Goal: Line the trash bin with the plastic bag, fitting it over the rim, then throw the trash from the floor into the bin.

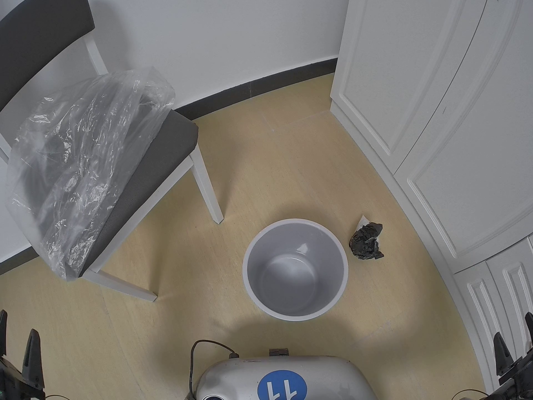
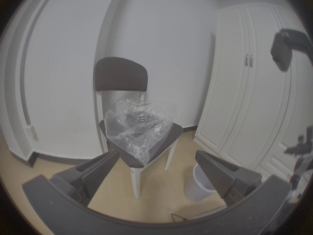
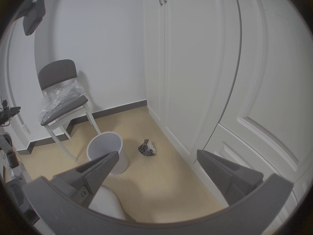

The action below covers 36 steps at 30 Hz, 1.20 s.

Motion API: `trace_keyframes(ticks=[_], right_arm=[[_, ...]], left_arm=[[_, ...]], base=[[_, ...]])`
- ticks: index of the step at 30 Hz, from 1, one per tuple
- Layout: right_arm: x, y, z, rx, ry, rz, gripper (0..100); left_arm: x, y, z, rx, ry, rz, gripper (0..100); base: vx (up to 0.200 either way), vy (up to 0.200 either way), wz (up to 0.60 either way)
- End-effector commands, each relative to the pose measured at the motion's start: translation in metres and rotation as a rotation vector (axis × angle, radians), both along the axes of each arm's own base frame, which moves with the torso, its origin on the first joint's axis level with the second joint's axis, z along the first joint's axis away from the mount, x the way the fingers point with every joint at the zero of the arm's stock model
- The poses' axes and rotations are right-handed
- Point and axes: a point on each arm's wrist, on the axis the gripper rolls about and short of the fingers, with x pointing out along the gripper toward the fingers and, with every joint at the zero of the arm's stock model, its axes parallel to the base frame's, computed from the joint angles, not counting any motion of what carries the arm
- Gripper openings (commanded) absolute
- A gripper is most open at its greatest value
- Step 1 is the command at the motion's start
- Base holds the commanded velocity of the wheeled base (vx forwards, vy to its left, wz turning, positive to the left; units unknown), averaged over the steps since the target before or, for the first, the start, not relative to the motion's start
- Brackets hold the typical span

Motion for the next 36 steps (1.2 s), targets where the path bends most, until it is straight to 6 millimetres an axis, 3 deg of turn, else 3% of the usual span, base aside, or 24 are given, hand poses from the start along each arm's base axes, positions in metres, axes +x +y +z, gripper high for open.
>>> trace_keyframes(ticks=[1, 4, 9, 14, 16, 19, 24, 30, 32, 36], right_arm=[[-0.005, 0.000, 0.014, 0.047, -0.087, 0.019, 100], [-0.010, 0.000, 0.052, 0.226, -0.119, 0.061, 100], [0.001, 0.000, 0.050, 0.022, 0.011, 0.064, 100], [0.029, 0.001, 0.093, 0.038, 0.012, 0.077, 100], [0.055, 0.002, 0.119, 0.029, -0.005, 0.069, 100], [0.081, 0.003, 0.136, 0.003, 0.007, 0.059, 100], [0.095, 0.003, 0.134, -0.070, 0.062, 0.027, 100], [0.093, 0.003, 0.122, -0.105, 0.101, 0.023, 100], [0.095, 0.003, 0.116, -0.107, 0.127, 0.023, 100], [0.096, 0.003, 0.115, -0.111, 0.136, 0.028, 100]], left_arm=[[0.001, 0.000, -0.009, 0.150, 0.029, 0.010, 100], [0.001, -0.001, -0.013, 0.224, 0.081, 0.012, 100], [-0.001, -0.001, -0.015, 0.352, 0.169, -0.002, 100], [0.004, -0.001, 0.018, 0.390, 0.207, -0.012, 100], [0.012, -0.001, 0.047, 0.390, 0.223, -0.012, 100], [0.026, -0.001, 0.063, 0.456, 0.278, -0.008, 100], [0.040, 0.000, 0.060, 0.749, 0.351, 0.018, 100], [0.063, 0.000, 0.080, 0.797, 0.402, 0.001, 100], [0.081, -0.001, 0.096, 0.808, 0.428, -0.014, 100], [0.101, -0.001, 0.105, 0.820, 0.473, -0.022, 100]], base=[[0.000, 0.000, 0.00], [0.000, 0.000, 0.00], [0.000, 0.000, 0.00], [0.000, 0.000, 0.00], [0.000, 0.000, 0.00], [0.000, 0.000, 0.00], [0.000, 0.000, 0.00], [0.000, 0.000, 0.00], [0.000, 0.000, 0.00], [0.000, 0.000, 0.00]])
